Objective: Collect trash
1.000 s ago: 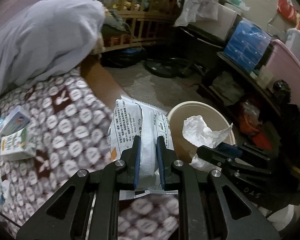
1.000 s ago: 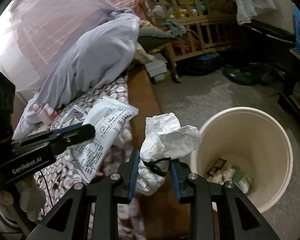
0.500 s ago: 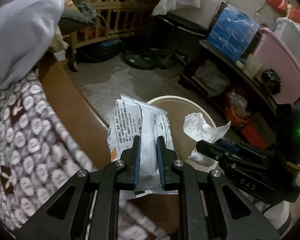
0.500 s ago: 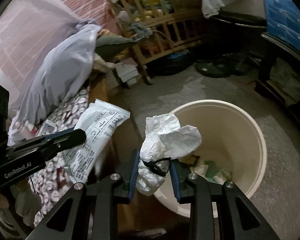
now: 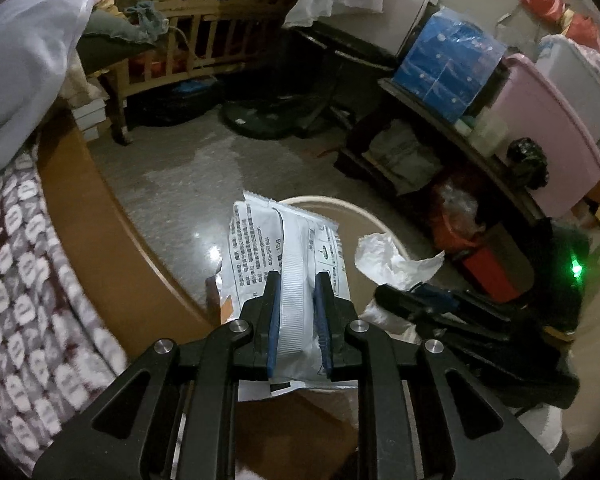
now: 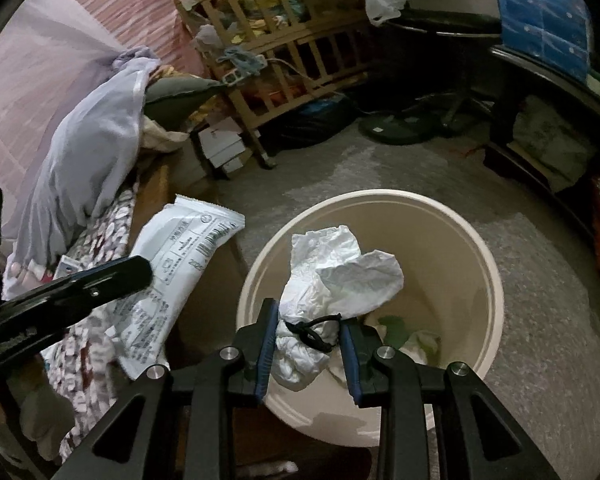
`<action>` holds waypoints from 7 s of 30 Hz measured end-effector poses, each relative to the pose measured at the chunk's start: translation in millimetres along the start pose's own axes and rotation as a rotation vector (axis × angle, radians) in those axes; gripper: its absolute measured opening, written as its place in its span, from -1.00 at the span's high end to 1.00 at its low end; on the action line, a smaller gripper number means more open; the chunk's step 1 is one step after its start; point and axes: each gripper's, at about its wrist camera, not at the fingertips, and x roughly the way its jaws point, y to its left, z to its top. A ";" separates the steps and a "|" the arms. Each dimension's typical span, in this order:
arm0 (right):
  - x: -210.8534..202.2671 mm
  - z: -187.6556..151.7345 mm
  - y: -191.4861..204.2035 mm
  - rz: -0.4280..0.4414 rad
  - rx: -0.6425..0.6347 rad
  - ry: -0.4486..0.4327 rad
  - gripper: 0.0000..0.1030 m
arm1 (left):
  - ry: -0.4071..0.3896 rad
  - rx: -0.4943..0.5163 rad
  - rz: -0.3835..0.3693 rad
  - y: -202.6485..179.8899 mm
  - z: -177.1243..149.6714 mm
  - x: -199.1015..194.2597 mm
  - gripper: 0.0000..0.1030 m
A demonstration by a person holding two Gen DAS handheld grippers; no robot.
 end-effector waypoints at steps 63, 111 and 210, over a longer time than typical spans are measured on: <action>92.1 -117.7 428.3 0.477 -0.724 0.267 -0.34 | -0.076 -0.818 0.542 398.0 -212.0 -220.1 -0.03; 26.7 -90.6 348.0 0.445 -0.566 0.105 0.51 | -0.107 -0.420 0.463 227.7 -172.3 -222.4 0.44; -13.3 -12.5 36.0 0.046 -0.089 -0.027 0.51 | 0.026 0.051 0.173 13.9 -33.2 -25.5 0.44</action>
